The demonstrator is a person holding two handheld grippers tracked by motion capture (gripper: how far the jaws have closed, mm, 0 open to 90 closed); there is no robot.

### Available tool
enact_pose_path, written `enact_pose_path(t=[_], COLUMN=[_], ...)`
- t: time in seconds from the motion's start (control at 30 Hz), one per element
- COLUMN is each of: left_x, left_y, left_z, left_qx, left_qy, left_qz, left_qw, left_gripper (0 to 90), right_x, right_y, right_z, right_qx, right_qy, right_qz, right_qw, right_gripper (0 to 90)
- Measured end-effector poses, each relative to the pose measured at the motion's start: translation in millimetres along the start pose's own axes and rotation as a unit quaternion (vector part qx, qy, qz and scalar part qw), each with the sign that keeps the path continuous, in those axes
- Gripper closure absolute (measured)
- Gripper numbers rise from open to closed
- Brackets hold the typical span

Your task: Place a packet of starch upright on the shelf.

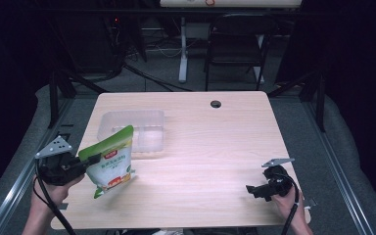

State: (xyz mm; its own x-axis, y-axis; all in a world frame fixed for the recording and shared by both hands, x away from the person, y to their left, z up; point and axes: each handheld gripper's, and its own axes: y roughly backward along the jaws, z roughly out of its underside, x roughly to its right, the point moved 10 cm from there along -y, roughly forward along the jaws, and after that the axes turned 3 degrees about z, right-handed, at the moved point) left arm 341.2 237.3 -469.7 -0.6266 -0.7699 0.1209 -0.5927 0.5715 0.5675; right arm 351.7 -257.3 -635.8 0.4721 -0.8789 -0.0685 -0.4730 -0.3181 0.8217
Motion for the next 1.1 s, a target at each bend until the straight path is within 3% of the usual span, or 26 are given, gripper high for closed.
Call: enact_pose_path(t=[1.1], left_x=[-24.4], left_y=[10.7], left_z=[-30.9], left_qx=[0.0], left_qy=[-0.004], left_qz=[-0.025], left_qw=[0.9997], left_gripper=[90.0], right_x=[0.2], right_y=[-0.7], right_z=[0.4], right_qx=[-0.001], right_qy=[-0.001], right_qz=[0.0], right_qw=[1.0], right_gripper=[1.1])
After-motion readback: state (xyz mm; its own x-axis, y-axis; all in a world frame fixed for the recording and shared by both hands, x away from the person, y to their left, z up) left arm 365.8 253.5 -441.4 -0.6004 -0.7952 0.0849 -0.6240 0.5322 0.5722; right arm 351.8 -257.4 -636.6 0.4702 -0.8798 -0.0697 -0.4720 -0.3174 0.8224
